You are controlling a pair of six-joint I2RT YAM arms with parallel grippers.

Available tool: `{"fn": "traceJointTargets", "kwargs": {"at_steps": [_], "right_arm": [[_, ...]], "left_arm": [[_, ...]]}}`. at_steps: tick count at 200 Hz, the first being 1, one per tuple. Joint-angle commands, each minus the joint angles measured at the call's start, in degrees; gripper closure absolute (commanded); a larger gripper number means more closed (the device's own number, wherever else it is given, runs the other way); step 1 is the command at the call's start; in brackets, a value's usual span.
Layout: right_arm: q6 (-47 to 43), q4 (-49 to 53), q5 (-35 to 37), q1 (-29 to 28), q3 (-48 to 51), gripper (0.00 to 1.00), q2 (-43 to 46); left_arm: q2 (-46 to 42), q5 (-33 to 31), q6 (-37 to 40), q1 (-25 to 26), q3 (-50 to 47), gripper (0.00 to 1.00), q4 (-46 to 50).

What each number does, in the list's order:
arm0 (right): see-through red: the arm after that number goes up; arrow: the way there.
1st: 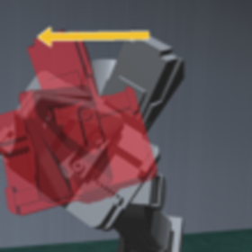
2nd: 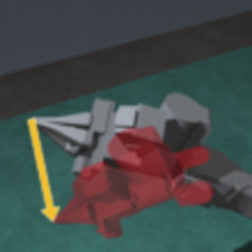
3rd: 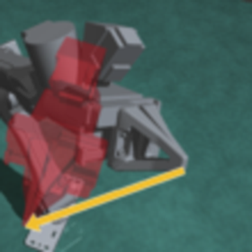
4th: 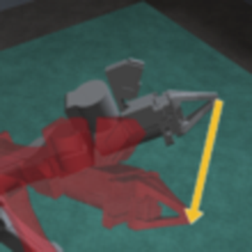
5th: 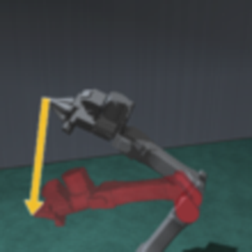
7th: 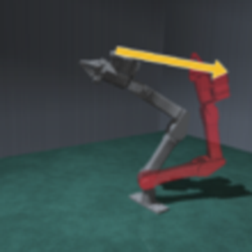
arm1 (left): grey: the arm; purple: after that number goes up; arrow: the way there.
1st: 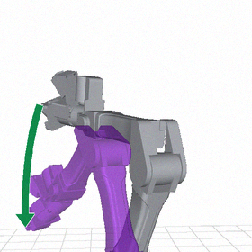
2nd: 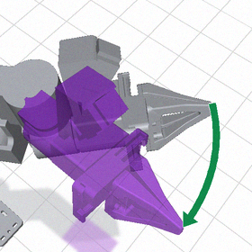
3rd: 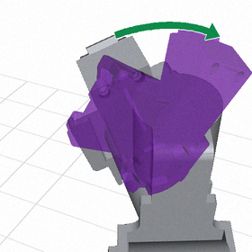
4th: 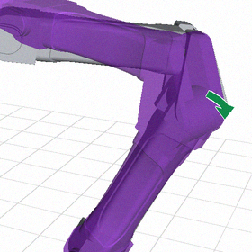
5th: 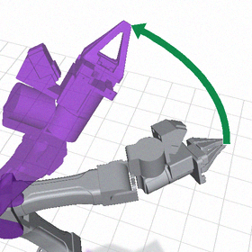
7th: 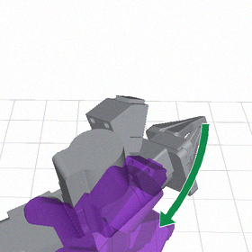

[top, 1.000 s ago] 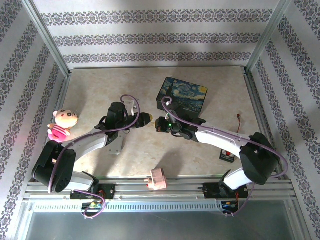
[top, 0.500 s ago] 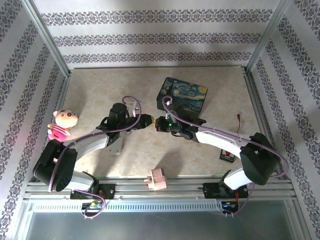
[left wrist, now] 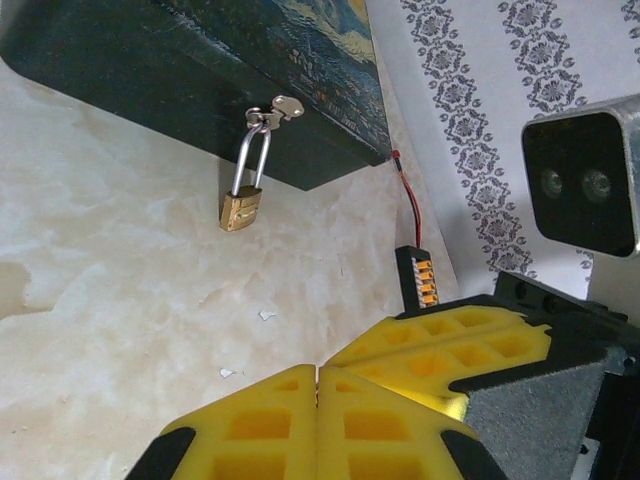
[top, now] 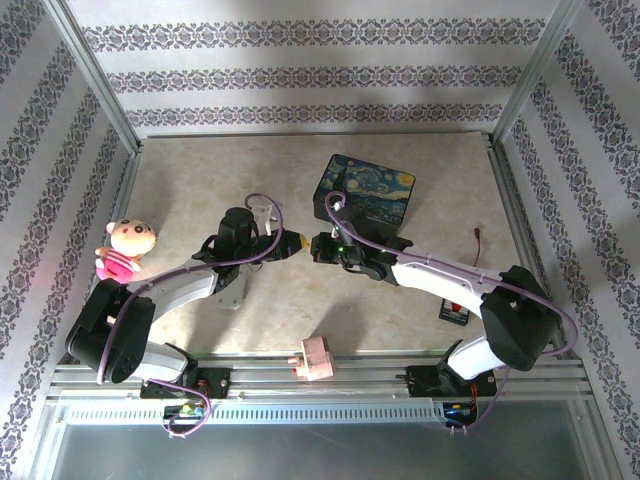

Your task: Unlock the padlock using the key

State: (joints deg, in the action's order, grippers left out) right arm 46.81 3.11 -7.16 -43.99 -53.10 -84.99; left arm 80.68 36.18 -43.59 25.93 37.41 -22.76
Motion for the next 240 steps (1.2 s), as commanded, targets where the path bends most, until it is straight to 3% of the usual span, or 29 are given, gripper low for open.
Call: {"fn": "traceJointTargets", "kwargs": {"at_steps": [1, 20, 49, 80, 126, 185, 240], "right_arm": [[0.2, -1.1, 0.7, 0.3, 0.7, 1.00, 1.7], [-0.8, -0.3, 1.6, 0.4, 1.5, 1.00, 2.8], [-1.4, 1.2, 5.2, 0.6, 4.1, 0.82, 5.7], [-4.7, 1.2, 9.9, 0.2, 6.7, 0.74, 9.4], [-21.7, -0.6, 19.9, -7.0, 5.6, 0.63, 12.3], [-39.6, -8.1, 22.7, -13.1, 1.9, 0.63, 5.7], [-44.5, -10.3, 22.0, -13.9, -0.5, 0.59, 1.1]], "left_arm": [[-0.8, -0.2, 1.2, 0.9, 0.6, 1.00, 0.4], [-2.9, -2.7, 3.4, 0.9, 1.8, 1.00, 4.2], [-6.7, -7.4, 7.9, 0.8, 5.4, 1.00, 14.8], [-7.6, -10.1, 10.5, 0.8, 11.6, 1.00, 27.2], [-5.7, -10.6, 9.6, 0.7, 18.5, 1.00, 40.2], [-4.1, -4.1, 7.0, -0.7, 21.0, 1.00, 43.0], [-5.2, -2.5, 6.7, -1.5, 20.6, 1.00, 43.7]]}}
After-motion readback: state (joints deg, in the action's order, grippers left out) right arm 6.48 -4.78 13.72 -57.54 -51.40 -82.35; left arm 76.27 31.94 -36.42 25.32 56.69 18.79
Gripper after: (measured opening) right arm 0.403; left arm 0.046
